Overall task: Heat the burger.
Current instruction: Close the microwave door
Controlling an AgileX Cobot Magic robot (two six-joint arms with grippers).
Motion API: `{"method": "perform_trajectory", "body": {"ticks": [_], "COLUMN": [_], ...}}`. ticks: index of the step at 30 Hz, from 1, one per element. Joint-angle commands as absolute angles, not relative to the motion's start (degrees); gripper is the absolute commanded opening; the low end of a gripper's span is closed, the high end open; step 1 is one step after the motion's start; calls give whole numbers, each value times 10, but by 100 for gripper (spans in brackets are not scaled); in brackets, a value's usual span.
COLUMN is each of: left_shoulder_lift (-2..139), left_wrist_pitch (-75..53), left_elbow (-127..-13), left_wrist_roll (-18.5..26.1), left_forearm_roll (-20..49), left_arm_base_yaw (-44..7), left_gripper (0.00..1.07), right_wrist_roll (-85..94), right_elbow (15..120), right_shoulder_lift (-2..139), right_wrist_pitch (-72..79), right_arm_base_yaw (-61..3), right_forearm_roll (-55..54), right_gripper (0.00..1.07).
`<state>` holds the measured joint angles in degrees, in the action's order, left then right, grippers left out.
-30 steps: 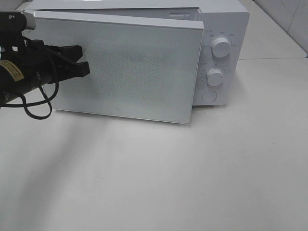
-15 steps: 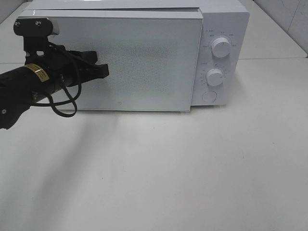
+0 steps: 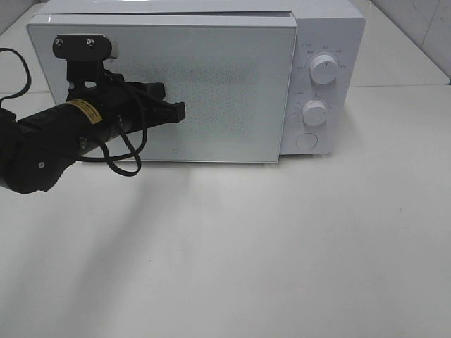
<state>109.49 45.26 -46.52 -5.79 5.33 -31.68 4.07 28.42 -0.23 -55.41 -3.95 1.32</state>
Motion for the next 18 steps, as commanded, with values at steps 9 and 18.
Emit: {"method": "perform_trajectory", "body": {"ticks": [9, 18], "left_shoulder_lift": [1095, 1105], "left_wrist_pitch": [473, 468], "left_elbow": [-484, -515], "left_wrist_roll": [-13, -13], "left_forearm_roll": [129, 125], "left_arm_base_yaw": [-322, -325], "left_gripper": [0, 0], "right_wrist_roll": [46, 46], "right_elbow": [285, 285], "right_shoulder_lift": [-17, -17], "right_wrist_pitch": [-551, -551], "right_arm_base_yaw": [-38, -38], "right_forearm_roll": [11, 11], "right_gripper": [49, 49]}}
